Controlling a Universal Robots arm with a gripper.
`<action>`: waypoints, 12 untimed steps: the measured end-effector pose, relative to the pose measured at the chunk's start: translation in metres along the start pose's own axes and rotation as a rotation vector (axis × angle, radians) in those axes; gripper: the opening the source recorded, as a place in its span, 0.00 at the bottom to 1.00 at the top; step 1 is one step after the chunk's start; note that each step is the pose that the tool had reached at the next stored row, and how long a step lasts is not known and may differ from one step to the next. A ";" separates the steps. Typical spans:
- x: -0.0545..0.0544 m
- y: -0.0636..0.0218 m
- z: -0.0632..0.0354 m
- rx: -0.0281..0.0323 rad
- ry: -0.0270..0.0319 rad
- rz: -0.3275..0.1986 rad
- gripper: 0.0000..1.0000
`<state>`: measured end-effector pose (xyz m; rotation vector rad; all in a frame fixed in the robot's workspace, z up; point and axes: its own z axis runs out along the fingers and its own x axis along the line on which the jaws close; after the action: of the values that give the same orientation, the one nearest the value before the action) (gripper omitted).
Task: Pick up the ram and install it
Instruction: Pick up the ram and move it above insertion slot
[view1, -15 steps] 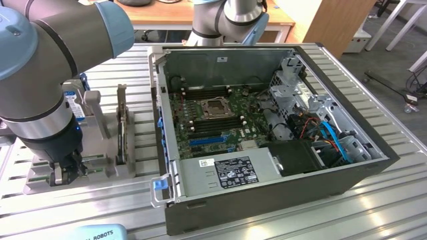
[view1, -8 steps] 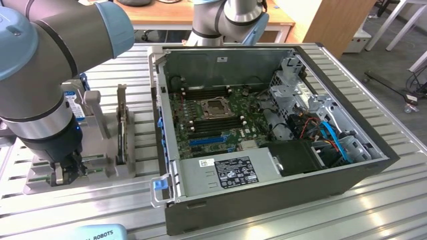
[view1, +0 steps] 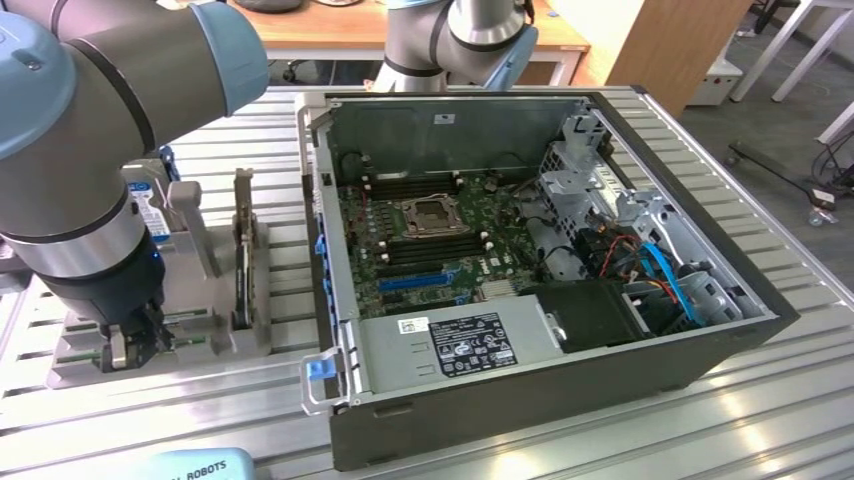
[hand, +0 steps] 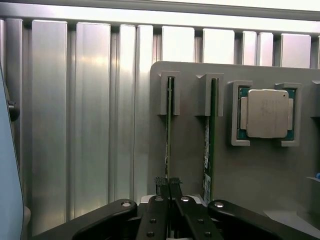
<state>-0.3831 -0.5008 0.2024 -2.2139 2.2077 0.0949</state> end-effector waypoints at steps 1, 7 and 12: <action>0.000 0.0001 -0.0010 -0.0001 0.0001 0.000 0.12; 0.000 0.0004 -0.0095 -0.0001 0.0001 0.000 0.12; -0.001 0.0007 -0.0209 -0.0001 0.0000 0.000 0.12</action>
<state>-0.3831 -0.5008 0.2234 -2.2139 2.2078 0.0951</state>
